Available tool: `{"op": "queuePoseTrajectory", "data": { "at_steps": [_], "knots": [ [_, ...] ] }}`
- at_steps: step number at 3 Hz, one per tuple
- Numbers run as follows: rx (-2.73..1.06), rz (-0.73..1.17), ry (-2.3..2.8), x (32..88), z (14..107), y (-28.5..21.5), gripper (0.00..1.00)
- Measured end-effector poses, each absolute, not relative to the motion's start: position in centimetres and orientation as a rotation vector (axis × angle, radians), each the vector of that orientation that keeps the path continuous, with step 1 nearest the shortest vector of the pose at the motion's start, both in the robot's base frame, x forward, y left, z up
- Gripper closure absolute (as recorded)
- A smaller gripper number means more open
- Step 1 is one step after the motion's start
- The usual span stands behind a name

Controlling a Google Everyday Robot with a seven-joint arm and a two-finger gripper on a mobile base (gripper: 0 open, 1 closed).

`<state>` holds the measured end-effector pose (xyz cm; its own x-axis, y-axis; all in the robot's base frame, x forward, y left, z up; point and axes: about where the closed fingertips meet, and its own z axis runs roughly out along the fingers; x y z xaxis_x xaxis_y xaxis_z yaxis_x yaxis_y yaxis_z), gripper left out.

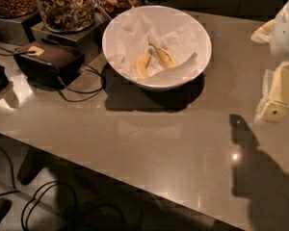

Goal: Pick banana from white bowl

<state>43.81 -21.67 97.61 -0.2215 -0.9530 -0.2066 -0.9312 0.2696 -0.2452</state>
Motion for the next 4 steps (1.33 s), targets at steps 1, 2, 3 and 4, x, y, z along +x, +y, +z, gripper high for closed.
{"op": "queuePoseTrajectory", "data": {
  "at_steps": [1,2,3,4],
  "knots": [
    [-1.725,-0.098,2.232,43.8,97.6,-21.7,0.00],
    [-1.720,-0.122,2.274,45.0,98.0,-20.0,0.00],
    [-1.731,-0.172,2.319,46.5,98.0,-18.1,0.00],
    [-1.751,-0.226,2.340,47.6,97.8,-16.4,0.00]
  ]
}}
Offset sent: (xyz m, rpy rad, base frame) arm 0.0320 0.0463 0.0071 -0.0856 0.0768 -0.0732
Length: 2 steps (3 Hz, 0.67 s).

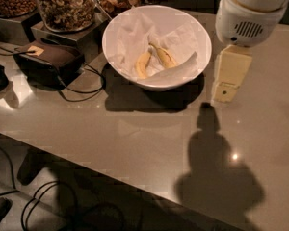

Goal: Pick banana from white bowl

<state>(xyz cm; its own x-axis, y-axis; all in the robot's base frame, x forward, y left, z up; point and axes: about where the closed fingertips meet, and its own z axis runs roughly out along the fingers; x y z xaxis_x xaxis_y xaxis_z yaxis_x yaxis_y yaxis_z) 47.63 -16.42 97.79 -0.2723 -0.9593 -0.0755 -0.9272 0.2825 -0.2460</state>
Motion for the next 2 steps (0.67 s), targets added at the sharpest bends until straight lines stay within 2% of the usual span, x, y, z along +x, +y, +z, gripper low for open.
{"op": "queuePoseTrajectory", "data": {
  "at_steps": [1,2],
  "knots": [
    [-1.745,-0.202,2.304,47.49,98.01,-16.93,0.00],
    [-1.734,-0.080,2.260,47.23,98.55,-17.23,0.00]
  ]
}}
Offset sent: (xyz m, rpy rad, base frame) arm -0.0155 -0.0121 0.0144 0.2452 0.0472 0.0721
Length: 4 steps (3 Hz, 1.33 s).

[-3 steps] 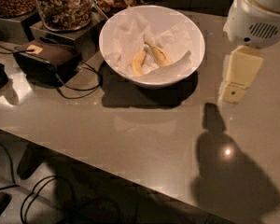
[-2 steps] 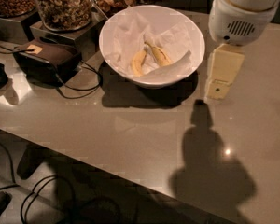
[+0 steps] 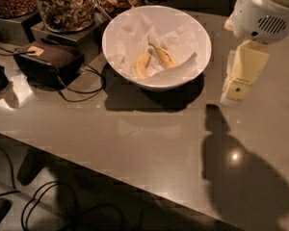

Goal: Pick banana from white bowl

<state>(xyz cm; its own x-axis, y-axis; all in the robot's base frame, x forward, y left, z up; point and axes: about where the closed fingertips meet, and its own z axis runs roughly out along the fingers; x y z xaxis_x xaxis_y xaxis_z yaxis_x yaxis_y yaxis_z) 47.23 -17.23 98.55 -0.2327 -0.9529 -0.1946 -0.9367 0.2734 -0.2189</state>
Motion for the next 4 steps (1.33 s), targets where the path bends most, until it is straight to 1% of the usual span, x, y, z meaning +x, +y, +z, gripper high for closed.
{"op": "queuePoseTrajectory", "data": {
  "at_steps": [1,2,3,4],
  "knots": [
    [-1.687,0.067,2.239,52.1,101.7,-12.9,0.00],
    [-1.669,0.057,2.199,53.0,102.4,-12.1,0.00],
    [-1.603,0.096,2.205,54.2,102.0,-11.8,0.00],
    [-1.510,0.104,2.269,56.8,101.7,-11.3,0.00]
  ]
}}
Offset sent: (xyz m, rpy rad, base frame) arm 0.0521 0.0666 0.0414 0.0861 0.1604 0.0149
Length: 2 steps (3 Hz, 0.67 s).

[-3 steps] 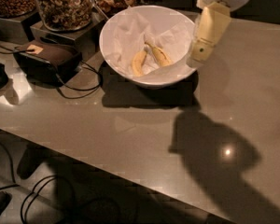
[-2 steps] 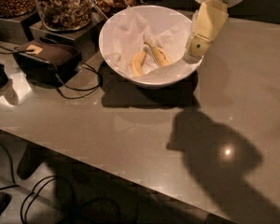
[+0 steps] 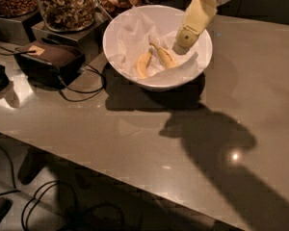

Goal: Pick banana from white bowl

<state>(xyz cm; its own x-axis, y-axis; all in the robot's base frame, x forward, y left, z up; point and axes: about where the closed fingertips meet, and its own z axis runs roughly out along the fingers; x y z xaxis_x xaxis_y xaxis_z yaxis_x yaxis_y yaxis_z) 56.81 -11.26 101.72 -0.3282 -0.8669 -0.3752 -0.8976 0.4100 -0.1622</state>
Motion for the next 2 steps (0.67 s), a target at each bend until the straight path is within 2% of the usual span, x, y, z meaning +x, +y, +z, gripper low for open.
{"op": "queuePoseTrajectory", "data": {
  "at_steps": [1,2],
  "knots": [
    [-1.431,0.136,2.325,58.6,101.7,-10.6,0.00],
    [-1.378,0.160,2.370,59.9,101.4,-10.2,0.11]
  ]
}}
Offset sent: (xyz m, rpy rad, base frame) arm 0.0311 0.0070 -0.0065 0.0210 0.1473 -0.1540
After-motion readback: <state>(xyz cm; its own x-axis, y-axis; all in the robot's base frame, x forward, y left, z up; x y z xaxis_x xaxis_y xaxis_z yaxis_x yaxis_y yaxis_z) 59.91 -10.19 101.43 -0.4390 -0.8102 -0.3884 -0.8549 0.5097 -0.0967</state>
